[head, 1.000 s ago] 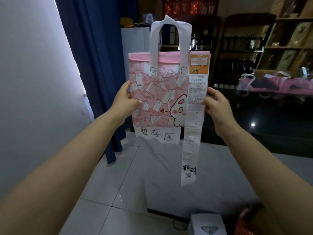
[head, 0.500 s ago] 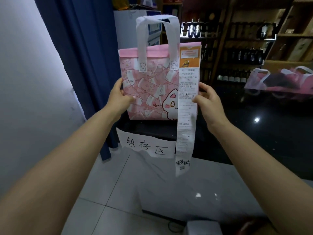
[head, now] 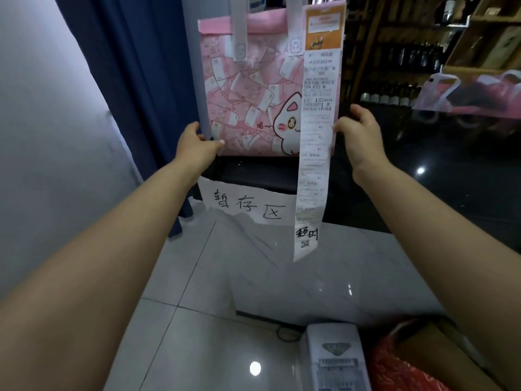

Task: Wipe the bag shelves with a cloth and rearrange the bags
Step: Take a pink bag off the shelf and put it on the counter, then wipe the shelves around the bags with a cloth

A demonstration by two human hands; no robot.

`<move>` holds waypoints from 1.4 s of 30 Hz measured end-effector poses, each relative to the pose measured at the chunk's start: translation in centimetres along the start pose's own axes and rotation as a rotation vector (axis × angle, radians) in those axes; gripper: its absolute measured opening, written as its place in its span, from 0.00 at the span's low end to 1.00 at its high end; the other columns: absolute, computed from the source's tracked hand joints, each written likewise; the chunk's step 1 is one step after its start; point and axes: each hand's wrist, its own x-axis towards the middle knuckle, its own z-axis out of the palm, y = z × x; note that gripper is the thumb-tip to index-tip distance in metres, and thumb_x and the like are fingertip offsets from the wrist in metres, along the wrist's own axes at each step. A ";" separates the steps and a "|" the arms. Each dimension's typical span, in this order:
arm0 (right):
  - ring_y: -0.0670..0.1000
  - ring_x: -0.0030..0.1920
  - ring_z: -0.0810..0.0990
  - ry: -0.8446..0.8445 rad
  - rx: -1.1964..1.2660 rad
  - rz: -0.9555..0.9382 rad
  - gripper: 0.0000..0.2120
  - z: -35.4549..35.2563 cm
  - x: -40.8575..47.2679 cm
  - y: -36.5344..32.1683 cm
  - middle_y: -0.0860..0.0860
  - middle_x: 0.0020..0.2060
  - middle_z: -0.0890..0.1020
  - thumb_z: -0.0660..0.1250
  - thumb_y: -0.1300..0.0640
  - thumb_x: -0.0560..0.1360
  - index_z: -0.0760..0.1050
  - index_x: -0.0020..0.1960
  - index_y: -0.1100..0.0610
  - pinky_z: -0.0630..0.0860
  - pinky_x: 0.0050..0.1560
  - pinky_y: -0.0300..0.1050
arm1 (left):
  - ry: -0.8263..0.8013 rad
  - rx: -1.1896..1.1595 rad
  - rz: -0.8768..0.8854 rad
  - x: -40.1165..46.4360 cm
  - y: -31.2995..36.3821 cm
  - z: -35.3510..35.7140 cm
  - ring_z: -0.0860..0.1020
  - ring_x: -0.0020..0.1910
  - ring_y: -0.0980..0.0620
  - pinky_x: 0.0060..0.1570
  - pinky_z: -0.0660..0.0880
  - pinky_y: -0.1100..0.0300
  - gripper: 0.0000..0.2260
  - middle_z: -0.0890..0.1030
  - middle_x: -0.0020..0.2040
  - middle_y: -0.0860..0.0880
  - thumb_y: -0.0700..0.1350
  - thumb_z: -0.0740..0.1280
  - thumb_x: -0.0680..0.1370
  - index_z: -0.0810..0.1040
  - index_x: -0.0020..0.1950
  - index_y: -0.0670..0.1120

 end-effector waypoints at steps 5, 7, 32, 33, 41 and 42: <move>0.40 0.50 0.70 0.007 -0.001 0.043 0.29 -0.2 -4.1 0.5 0.50 0.64 0.72 0.63 0.61 0.76 0.59 0.75 0.55 0.68 0.45 0.30 | -0.069 0.028 0.048 -3.2 0.5 -1.2 0.67 0.70 0.48 0.69 0.66 0.51 0.34 0.66 0.73 0.45 0.45 0.70 0.75 0.57 0.76 0.45; 0.39 0.48 0.70 0.001 0.003 0.055 0.28 -0.1 -6.2 0.2 0.49 0.63 0.72 0.62 0.61 0.76 0.59 0.75 0.55 0.69 0.36 0.28 | -0.089 0.030 0.064 -4.8 0.7 -2.3 0.68 0.70 0.48 0.69 0.66 0.52 0.33 0.66 0.73 0.46 0.46 0.70 0.75 0.58 0.76 0.46; 0.49 0.58 0.74 -0.323 -0.034 -0.019 0.23 2.5 -32.0 -5.7 0.49 0.55 0.75 0.63 0.61 0.75 0.67 0.69 0.53 0.69 0.61 0.46 | -0.126 0.060 0.225 -28.8 -1.4 -17.0 0.71 0.63 0.53 0.59 0.68 0.59 0.27 0.70 0.70 0.48 0.47 0.67 0.77 0.63 0.74 0.49; 0.49 0.60 0.74 -0.354 -0.031 -0.022 0.22 2.4 -32.8 -5.7 0.50 0.56 0.76 0.63 0.61 0.75 0.68 0.69 0.53 0.69 0.63 0.47 | -0.114 0.052 0.219 -30.1 -1.5 -17.5 0.71 0.62 0.53 0.60 0.68 0.58 0.27 0.70 0.70 0.48 0.47 0.67 0.77 0.63 0.74 0.49; 0.49 0.60 0.74 -0.676 -0.004 -0.039 0.21 1.8 -41.3 -4.1 0.50 0.58 0.77 0.63 0.61 0.75 0.70 0.68 0.53 0.70 0.63 0.48 | 0.087 0.037 0.102 -43.4 -5.0 -20.8 0.73 0.61 0.55 0.50 0.71 0.66 0.26 0.72 0.67 0.51 0.47 0.68 0.77 0.65 0.74 0.49; 0.49 0.60 0.74 -0.727 -0.008 -0.041 0.21 1.6 -42.6 -3.9 0.50 0.58 0.77 0.63 0.61 0.76 0.69 0.68 0.53 0.70 0.63 0.48 | 0.123 0.028 0.080 -45.4 -5.6 -21.3 0.73 0.60 0.56 0.52 0.72 0.65 0.27 0.72 0.66 0.52 0.48 0.68 0.76 0.65 0.73 0.49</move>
